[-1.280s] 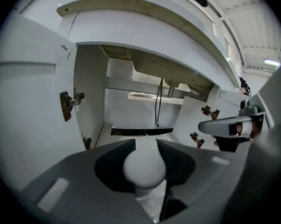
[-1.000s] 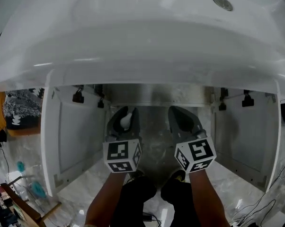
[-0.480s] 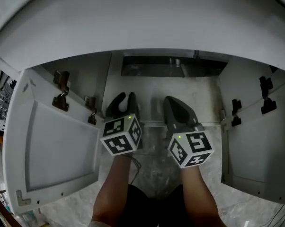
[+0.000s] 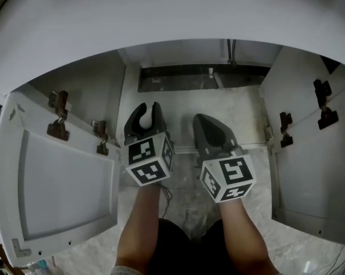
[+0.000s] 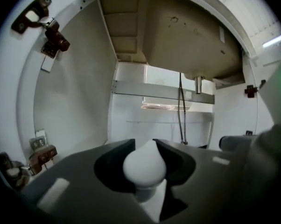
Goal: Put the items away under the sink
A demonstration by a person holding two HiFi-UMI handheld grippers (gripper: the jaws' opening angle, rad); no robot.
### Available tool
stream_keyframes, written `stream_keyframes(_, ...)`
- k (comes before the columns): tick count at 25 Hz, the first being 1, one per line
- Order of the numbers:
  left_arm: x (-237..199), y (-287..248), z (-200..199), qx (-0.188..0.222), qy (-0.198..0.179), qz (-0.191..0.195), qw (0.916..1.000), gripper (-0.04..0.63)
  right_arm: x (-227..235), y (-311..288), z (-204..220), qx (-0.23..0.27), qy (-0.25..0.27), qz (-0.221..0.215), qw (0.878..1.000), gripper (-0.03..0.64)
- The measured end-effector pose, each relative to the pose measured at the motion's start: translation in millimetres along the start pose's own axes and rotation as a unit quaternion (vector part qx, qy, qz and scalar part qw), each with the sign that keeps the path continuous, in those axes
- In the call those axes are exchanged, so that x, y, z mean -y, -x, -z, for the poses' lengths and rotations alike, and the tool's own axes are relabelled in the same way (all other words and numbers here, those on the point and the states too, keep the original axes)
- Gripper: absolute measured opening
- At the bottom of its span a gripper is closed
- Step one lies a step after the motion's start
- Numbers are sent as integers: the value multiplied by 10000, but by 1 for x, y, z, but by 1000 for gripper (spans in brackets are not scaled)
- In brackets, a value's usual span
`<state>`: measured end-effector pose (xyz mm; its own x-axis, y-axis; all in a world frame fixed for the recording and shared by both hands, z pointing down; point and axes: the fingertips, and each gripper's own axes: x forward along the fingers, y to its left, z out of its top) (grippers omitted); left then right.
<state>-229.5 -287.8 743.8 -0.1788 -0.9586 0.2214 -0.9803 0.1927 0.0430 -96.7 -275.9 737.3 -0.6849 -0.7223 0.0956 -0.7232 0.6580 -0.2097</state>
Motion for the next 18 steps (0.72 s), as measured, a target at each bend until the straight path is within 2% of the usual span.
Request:
stream_keyframes(4, 6, -1, 0, 197, -394, -52, 9990, 123, 2, -1, 0, 41, 75, -22, 10000, -2)
stream_keyframes(11, 2, -4, -4, 318, -418, -108, 9986, 129, 2, -1, -1, 61, 28, -41, 10000, -2)
stream_keyframes(18, 11, -10, -7, 513, -906, -55, 9946, 152, -2, 0, -2, 68, -24, -131, 9999, -2)
